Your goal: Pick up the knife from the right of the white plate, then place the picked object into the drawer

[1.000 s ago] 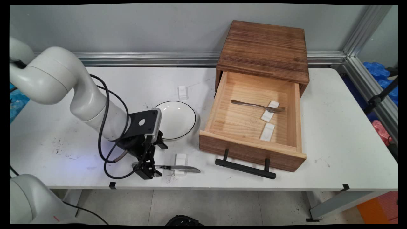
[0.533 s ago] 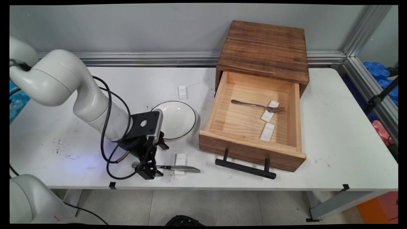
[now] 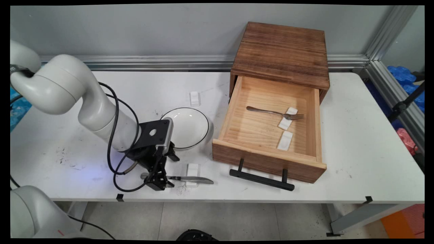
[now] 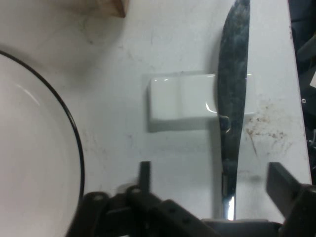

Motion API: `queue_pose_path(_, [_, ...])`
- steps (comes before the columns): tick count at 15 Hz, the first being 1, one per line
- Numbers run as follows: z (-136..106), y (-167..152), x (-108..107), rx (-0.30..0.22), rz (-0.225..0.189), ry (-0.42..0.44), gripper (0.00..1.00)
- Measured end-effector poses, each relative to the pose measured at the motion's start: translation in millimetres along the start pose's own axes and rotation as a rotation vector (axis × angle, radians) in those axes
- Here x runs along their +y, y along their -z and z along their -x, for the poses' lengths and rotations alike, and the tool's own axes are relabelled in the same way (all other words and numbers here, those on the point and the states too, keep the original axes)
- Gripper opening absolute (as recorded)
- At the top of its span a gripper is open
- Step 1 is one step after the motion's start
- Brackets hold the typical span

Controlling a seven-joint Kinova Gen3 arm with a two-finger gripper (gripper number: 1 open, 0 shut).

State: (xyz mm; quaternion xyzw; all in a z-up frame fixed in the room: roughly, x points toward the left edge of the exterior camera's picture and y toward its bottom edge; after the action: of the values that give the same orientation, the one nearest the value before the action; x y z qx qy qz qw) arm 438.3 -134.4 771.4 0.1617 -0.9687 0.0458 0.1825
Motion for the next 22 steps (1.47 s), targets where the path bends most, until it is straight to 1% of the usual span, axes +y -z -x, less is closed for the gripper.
queue_pose_path(1, [0.4, -0.1, 0.1, 0.0, 0.001, 0.0, 0.0])
queue_pose_path(16, [4.2, 7.4, 12.0, 0.004, 0.055, -0.017, 0.0])
queue_pose_path(22, [-9.3, 29.5, 5.0, 0.033, 0.063, -0.019, 0.0])
